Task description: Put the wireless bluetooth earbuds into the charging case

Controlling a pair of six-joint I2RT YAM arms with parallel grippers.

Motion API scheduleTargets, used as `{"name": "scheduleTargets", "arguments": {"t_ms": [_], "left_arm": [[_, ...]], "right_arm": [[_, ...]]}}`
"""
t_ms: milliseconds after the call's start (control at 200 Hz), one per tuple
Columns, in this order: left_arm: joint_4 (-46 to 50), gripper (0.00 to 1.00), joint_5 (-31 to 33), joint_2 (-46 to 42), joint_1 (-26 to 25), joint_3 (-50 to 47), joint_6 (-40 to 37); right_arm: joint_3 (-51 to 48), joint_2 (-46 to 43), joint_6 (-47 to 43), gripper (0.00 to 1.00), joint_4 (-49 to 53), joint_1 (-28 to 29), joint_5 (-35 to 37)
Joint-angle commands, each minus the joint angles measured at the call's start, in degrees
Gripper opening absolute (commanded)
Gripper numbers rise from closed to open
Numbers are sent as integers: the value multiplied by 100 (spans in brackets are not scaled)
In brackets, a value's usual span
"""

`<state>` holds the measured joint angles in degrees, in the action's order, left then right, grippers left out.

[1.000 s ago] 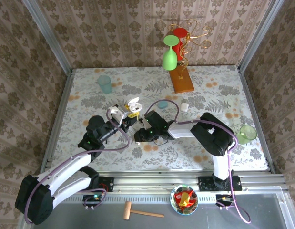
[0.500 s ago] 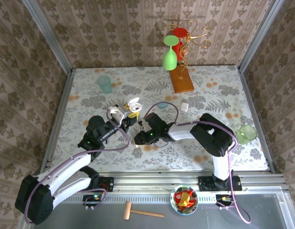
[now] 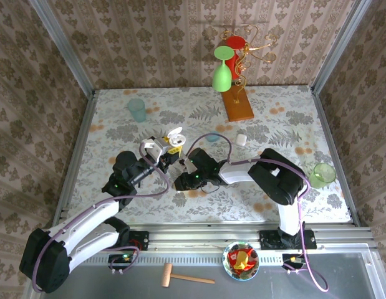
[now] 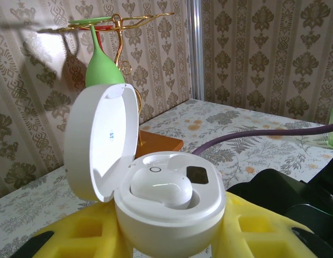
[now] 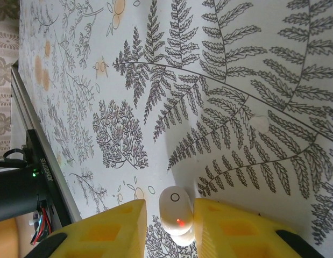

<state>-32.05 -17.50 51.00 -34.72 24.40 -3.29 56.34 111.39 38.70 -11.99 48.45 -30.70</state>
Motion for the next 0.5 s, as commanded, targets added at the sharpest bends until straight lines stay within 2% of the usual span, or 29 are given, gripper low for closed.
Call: {"name": "scheduleTargets", "arguments": {"t_ms": [0,285,495], "left_arm": [[-108,22,40,-60,37,69,-68],[-92,23,80,-81,36,47,-66],[-95,22,97,-78,35,34,-74]], "right_arm": [[127,191,-228,30,412,121,-79],[256,286,-262,24,636,122,-6],[259,220,-367,26,590,163,-136]]}}
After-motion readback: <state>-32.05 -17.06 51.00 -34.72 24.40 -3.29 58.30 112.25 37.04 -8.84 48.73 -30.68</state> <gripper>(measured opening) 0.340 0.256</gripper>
